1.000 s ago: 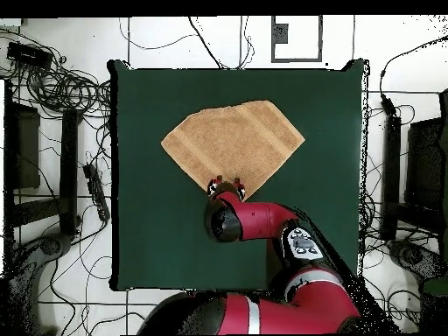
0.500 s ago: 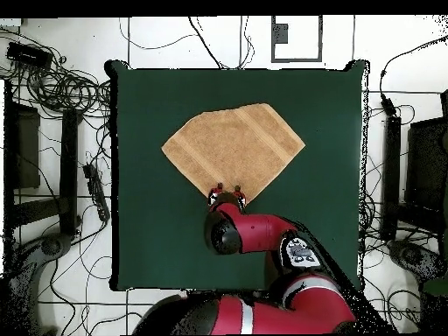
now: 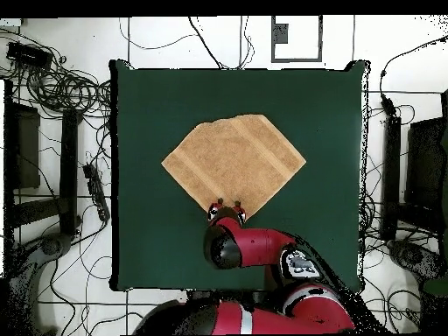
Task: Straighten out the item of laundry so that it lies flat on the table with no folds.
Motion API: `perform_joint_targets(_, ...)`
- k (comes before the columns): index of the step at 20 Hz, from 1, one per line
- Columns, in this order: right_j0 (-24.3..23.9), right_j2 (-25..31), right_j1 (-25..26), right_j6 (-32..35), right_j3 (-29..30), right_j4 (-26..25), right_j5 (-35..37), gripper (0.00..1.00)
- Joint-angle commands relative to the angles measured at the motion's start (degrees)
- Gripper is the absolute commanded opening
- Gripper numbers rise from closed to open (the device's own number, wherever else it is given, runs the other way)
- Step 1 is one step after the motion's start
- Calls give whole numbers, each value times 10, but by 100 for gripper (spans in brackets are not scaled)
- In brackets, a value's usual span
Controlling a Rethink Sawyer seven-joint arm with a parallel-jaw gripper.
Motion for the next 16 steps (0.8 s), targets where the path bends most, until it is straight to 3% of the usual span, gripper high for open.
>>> perform_joint_targets(1, 20, 5, 35, 86, 100, 8, 69, 100)
perform_joint_targets(16, 18, 7, 29, 92, 133, 18, 45, 100)
